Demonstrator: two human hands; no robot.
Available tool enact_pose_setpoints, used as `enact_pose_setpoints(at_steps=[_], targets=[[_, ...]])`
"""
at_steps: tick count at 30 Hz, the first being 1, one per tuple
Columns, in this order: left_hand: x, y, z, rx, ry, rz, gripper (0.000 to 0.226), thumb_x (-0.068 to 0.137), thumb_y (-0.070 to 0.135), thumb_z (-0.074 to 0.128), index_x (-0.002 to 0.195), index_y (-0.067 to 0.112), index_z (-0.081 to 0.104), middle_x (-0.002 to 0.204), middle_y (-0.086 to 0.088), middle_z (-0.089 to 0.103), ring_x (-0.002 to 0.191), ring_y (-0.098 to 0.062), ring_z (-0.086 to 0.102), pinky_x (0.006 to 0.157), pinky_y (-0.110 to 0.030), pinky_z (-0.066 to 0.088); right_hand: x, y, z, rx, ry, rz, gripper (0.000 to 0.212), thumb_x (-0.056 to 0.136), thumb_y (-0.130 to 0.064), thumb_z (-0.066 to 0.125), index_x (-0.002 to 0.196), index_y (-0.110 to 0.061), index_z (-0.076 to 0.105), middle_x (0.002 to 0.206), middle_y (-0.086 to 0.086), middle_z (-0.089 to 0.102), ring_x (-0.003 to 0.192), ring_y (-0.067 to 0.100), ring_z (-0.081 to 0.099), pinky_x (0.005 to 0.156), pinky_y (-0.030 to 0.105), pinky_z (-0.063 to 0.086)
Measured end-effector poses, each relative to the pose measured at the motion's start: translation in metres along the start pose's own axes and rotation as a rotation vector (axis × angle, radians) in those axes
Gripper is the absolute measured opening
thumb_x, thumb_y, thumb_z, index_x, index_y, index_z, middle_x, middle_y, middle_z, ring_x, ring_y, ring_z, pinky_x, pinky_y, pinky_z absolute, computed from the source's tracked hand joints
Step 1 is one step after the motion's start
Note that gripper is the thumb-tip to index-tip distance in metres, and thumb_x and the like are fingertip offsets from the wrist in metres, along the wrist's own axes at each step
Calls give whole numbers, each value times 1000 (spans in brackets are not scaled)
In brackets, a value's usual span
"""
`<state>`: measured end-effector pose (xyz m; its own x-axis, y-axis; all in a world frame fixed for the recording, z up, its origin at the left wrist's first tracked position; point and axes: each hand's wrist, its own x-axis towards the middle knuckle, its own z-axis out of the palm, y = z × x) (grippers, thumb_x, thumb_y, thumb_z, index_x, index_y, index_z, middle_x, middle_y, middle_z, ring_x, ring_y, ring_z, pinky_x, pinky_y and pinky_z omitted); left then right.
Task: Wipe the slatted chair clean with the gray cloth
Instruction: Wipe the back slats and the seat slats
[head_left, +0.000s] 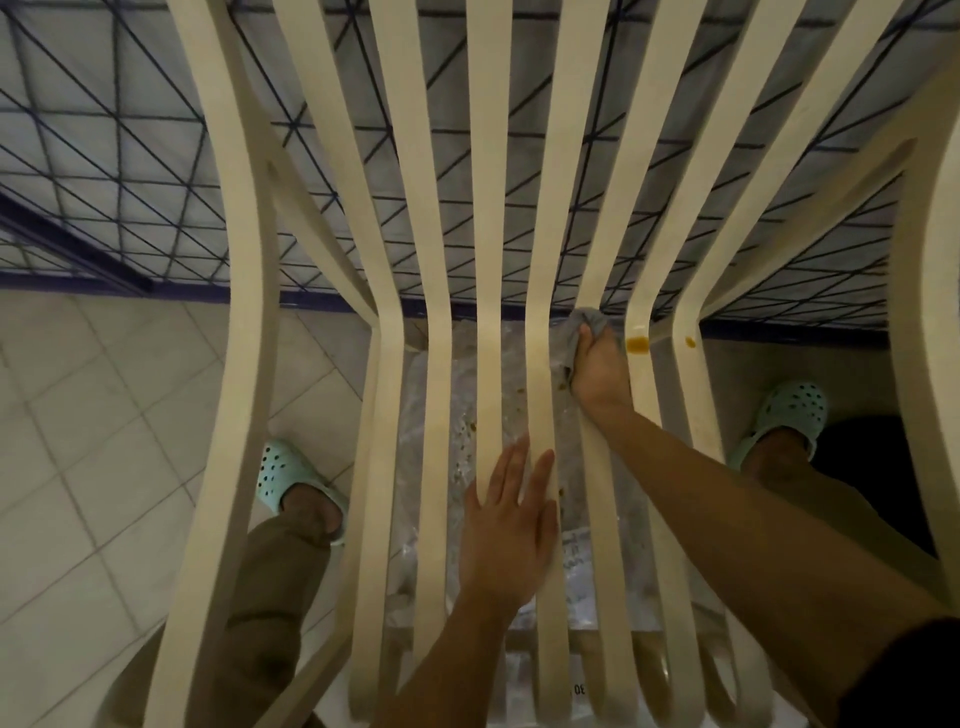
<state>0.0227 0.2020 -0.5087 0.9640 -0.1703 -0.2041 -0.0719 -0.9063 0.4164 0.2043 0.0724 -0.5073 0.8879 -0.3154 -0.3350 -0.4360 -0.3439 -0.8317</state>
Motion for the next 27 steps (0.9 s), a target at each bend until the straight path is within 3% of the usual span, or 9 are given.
enact_pose_setpoints(at_steps=[2,5,7,12,14,16,21,25,27], targets=[[1,0,0,12,-7,-10,53,102,43,29,153,33,19,163,6,6,149,-10,1,111,-51,25,5,5,0,-118,14,27,41,103,-31,34,121,2,48,107,19,57,96,23,58,81,34,44],[2,1,0,15,-19,-5,54,102,44,26,154,35,14,163,8,0,149,-9,-3,112,-51,20,6,2,1,42,38,-46,28,104,-15,37,99,3,57,84,16,57,65,2,57,66,25,43],[1,1,0,8,-20,-10,54,102,45,26,154,36,13,163,9,-1,149,-8,-4,112,-50,19,6,-1,-2,92,8,-122,29,103,-6,33,84,-1,54,72,14,50,54,4,53,54,21,40],[0,0,1,-3,-39,-3,55,102,45,26,153,38,9,162,12,-5,148,-6,-8,114,-51,18,-29,-1,-13,181,11,-25,26,104,-6,35,117,7,53,91,8,52,61,2,53,62,3,40],[0,-1,1,6,-58,4,54,102,45,24,153,38,7,161,12,-9,148,-6,-12,114,-52,15,-46,15,-15,133,-7,17,26,104,-15,37,116,0,54,91,5,56,73,1,60,67,10,44],[-1,0,2,38,-65,2,54,102,46,19,153,39,3,161,11,-9,147,-7,-13,115,-53,14,-65,36,-19,-27,-6,31,31,104,-28,37,119,-7,54,98,5,62,87,16,63,74,22,47],[-1,2,1,87,-47,-16,54,102,46,14,153,36,2,163,5,1,146,-6,-10,115,-53,17,-126,56,-32,106,-28,14,27,105,-16,36,124,-11,55,96,2,63,75,-1,59,63,6,43],[-3,4,-3,122,-49,-1,57,99,49,6,154,34,2,163,3,0,148,-10,-8,114,-54,20,-174,80,-38,73,-67,57,23,104,-25,37,114,-15,55,97,7,63,85,18,64,80,34,55],[-6,6,-5,134,-88,2,61,95,53,-3,153,34,-5,162,6,-11,146,-9,-16,115,-54,15,-191,90,-40,60,-57,110,42,98,-49,36,107,-12,54,96,12,63,86,27,63,82,46,54]])
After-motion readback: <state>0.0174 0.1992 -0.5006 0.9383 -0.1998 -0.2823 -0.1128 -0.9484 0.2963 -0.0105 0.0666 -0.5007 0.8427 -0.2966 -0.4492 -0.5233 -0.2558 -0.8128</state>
